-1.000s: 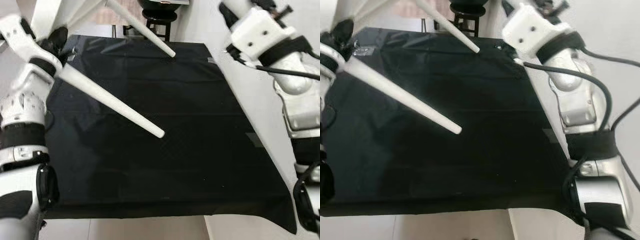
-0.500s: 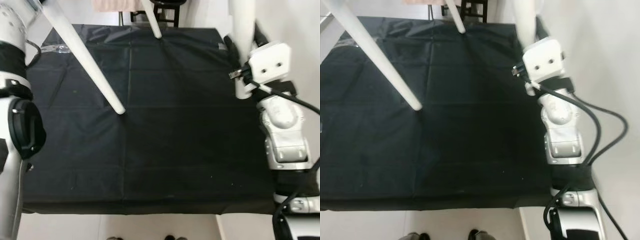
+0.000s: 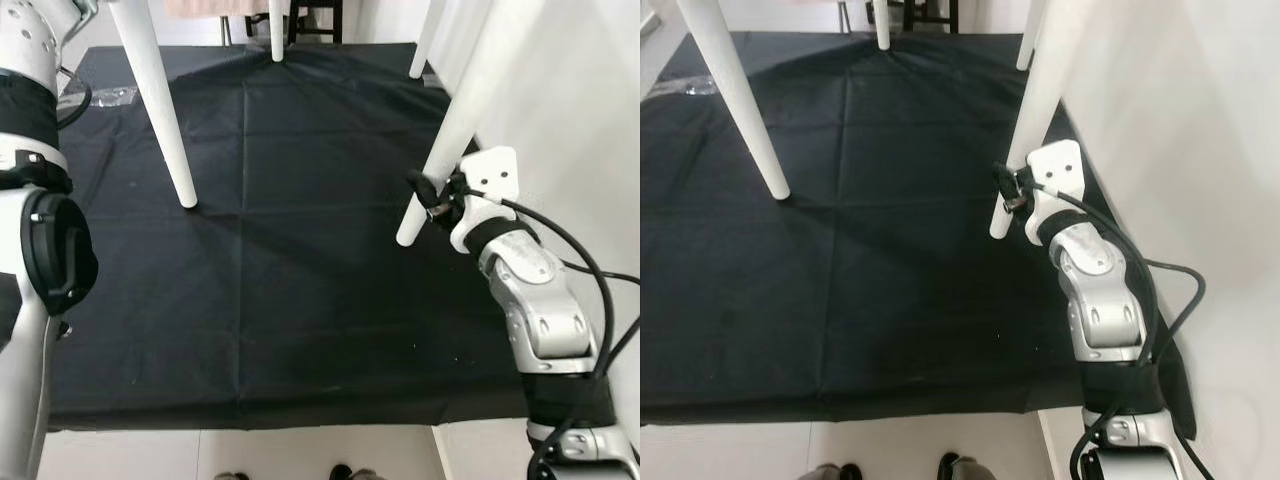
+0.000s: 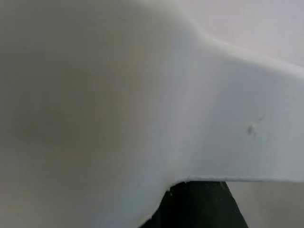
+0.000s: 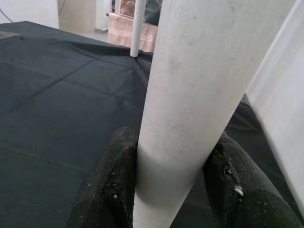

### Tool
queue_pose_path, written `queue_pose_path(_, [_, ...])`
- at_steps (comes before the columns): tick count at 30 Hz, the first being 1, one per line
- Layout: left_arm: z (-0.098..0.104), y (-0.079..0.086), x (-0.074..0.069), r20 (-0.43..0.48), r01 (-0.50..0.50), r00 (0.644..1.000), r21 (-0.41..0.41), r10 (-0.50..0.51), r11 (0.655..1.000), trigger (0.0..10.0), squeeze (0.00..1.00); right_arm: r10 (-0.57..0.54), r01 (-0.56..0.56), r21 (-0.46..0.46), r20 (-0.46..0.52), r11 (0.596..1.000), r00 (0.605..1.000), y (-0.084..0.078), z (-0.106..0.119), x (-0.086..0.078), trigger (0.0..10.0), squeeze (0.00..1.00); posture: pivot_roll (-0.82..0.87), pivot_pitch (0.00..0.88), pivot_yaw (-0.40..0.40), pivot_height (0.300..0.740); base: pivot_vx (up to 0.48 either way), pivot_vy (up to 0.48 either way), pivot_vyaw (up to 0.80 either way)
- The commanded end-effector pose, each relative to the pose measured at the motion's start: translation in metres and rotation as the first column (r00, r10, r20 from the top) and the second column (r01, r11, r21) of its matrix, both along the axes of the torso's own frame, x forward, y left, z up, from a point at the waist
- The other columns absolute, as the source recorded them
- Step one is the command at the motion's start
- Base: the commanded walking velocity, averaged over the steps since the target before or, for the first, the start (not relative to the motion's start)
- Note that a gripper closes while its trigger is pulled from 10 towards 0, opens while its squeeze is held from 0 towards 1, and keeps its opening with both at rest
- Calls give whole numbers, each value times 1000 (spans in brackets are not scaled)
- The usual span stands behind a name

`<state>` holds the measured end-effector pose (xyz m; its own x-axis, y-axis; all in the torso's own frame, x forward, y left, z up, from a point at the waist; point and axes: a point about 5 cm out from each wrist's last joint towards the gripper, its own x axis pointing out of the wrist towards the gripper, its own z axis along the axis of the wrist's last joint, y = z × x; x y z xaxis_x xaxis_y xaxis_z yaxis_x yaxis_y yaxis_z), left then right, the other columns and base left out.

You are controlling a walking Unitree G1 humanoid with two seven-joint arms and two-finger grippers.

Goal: Building children table

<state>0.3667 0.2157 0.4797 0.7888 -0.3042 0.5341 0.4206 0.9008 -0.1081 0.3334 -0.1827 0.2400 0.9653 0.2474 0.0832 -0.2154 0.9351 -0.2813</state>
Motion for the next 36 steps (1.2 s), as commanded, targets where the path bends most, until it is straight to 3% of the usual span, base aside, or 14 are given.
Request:
queue_pose_path(1, [52, 22, -47, 285, -1, 958, -74, 22, 997, 10000, 0, -66, 51, -48, -410, 998, 910, -12, -79, -9, 1804, 0, 84, 204, -38, 740, 0, 0, 0])
queue_pose_path(2, [47, 22, -46, 275, 3, 961, -71, 17, 997, 10000, 0, -53, 42, -36, -402, 998, 914, -10, -77, -9, 10000, 0, 80, 202, -39, 740, 0, 0, 0])
queue_pose_path(4, [42, 22, -44, 265, 9, 964, -69, 10, 998, 10000, 0, -40, 35, -21, -393, 999, 919, -7, -74, -9, 10000, 0, 77, 202, -37, 740, 0, 0, 0])
queue_pose_path(5, [37, 21, -43, 260, 12, 966, -58, 3, 998, 10000, 737, -33, 35, -1, -376, 999, 926, -7, -72, -8, 10000, 1000, 73, 203, -38, 740, 0, 0, 0])
queue_pose_path(6, [33, 21, -43, 258, 14, 966, -49, -1, 999, 10000, 737, -29, 36, 11, -366, 999, 930, -6, -70, -8, 10000, 1000, 73, 203, -38, 740, 0, 0, 0])
queue_pose_path(7, [25, 21, -42, 248, 22, 969, -36, -13, 999, 10000, 1000, -29, 41, 31, -329, 999, 944, -6, -67, -7, 10000, 1000, 68, 199, -36, 740, 0, 0, 0])
queue_pose_path(13, [6, 19, -44, 233, 48, 971, 13, -49, 999, 10000, 1000, -26, 42, 59, -254, 997, 967, -8, -59, -8, 10000, 1000, 61, 194, -33, 740, 0, 0, 0])
queue_pose_path(20, [-42, -6, -60, 212, 139, 960, 199, -181, 970, 10000, 1000, 67, -42, 147, -169, 988, 983, -3, -53, -23, 10000, 1000, 50, 175, -43, 740, 0, 0, 0])
queue_pose_path(22, [-102, -19, -60, 109, 125, 981, 285, -162, 950, 10000, 1000, 117, -88, 162, -178, 983, 977, -6, -62, -37, 10000, 1000, 46, 156, -49, 740, 0, 0, 0])
queue_pose_path(30, [-148, -19, -64, 27, 74, 996, 244, -83, 967, 10000, 1000, 184, -150, 178, -191, 973, 964, -11, -68, -46, 10000, 1000, 48, 141, -60, 740, 0, 0, 0])
queue_pose_path(31, [-168, -18, -65, -13, 22, 1000, 230, -20, 973, 10000, 27, 230, -194, 189, -191, 963, 954, -11, -71, -51, 10000, 1000, 48, 133, -60, 740, 0, 0, 0])
queue_pose_path(34, [-212, -19, -64, -124, -82, 987, 189, 106, 979, 10000, 0, 234, -195, 223, -164, 955, 958, -15, -72, -52, 10000, 1000, 50, 127, -59, 740, 0, 0, 0])
queue_pose_path(35, [-228, -20, -65, -176, -119, 972, 189, 153, 975, 10000, 0, 220, -183, 227, -149, 957, 964, -16, -72, -50, 10000, 808, 50, 127, -59, 740, 0, 0, 0])
queue_pose_path(36, [-228, -20, -65, -176, -119, 972, 189, 153, 975, 10000, 0, 220, -183, 227, -149, 957, 964, -16, -72, -50, 10000, 808, 50, 127, -59, 740, 0, 0, 0])
